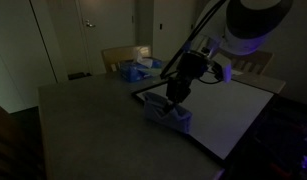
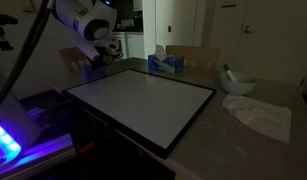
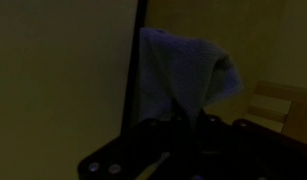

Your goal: Wipe the whiteboard with the blue cloth

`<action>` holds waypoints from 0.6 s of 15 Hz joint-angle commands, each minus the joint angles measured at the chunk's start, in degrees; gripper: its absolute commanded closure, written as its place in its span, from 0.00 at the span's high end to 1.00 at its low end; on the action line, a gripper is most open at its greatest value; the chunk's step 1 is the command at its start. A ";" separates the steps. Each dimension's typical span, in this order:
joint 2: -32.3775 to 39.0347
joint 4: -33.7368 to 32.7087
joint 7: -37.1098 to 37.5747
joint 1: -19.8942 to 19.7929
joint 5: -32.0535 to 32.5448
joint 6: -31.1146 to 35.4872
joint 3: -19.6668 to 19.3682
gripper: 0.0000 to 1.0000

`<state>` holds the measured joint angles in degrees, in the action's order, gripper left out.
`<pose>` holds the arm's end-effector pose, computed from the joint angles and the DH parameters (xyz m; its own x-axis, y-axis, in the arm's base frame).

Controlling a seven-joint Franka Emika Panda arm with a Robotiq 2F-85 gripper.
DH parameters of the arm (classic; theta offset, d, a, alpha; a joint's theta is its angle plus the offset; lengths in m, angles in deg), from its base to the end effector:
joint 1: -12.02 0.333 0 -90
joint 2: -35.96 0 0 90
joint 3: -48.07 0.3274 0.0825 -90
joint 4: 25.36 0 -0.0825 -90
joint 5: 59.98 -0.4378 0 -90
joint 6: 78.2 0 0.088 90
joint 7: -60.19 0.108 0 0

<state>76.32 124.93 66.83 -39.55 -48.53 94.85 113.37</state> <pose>0.4152 0.2069 0.1487 0.9826 0.1600 0.0939 0.1849 -0.8055 -0.5630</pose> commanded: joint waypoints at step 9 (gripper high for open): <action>-9.95 8.27 1.19 1.25 -18.19 -0.26 11.25 0.03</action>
<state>70.34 129.12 67.23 -37.93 -63.48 92.04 122.55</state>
